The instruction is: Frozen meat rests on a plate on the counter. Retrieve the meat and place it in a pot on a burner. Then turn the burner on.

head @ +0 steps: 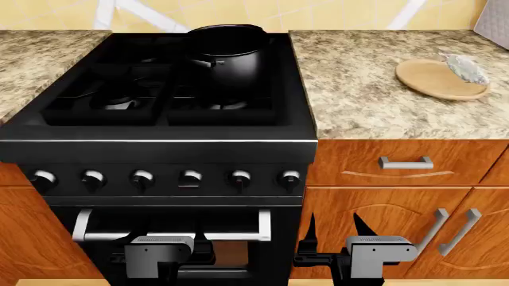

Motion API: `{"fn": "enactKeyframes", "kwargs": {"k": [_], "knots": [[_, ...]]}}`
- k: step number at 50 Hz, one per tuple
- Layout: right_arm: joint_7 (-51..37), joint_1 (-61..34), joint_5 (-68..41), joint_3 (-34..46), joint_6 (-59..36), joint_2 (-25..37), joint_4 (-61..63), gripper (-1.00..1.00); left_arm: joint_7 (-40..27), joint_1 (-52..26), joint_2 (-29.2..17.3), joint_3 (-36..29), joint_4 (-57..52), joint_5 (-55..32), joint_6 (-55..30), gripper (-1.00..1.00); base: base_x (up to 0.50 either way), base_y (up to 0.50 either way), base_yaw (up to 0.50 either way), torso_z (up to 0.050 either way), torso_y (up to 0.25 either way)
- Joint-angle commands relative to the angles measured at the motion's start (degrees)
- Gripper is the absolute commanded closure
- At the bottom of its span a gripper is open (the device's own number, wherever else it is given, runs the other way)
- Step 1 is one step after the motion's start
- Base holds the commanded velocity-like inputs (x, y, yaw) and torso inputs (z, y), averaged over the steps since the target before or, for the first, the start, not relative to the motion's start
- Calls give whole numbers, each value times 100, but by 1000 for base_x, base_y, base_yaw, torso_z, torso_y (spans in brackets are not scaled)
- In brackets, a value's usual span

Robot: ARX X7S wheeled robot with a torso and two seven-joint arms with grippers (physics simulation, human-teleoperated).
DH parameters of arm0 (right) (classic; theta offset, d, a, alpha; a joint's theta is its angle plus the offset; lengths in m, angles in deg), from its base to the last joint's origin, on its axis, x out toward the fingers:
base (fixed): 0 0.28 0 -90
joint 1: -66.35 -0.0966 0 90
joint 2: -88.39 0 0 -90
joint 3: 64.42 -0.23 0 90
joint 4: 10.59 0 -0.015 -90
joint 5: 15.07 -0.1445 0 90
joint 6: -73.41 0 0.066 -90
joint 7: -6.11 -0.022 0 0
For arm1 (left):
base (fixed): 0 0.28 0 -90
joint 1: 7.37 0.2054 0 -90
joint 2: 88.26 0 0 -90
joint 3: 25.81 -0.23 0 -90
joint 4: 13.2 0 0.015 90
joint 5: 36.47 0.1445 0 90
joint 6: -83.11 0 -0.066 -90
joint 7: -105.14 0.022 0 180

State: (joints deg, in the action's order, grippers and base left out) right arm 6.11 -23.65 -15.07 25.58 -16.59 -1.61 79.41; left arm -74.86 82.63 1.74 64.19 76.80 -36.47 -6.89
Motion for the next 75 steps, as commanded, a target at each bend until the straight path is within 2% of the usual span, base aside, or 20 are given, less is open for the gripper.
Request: {"fn": "enactKeyframes", "kwargs": {"k": [1,6,20,75], "knots": [[-98,31,-146,104,55,80,37,-100,68,48,-99,-57,-75,-329,26,-100,0,0,0,36,0],[-140,103,-330,265,130,185,69,-100,137,105,-205,-82,-157,-735,-3,-100,0,0,0,50,0],[-271,96,-645,410,108,332,88,-100,-7,181,-349,-267,-103,-927,49,-100,0,0,0,50,0],[-645,-16,-1166,744,39,664,-126,-100,-235,169,-672,-799,149,-1257,209,-100,0,-498,0,50,0]]}}
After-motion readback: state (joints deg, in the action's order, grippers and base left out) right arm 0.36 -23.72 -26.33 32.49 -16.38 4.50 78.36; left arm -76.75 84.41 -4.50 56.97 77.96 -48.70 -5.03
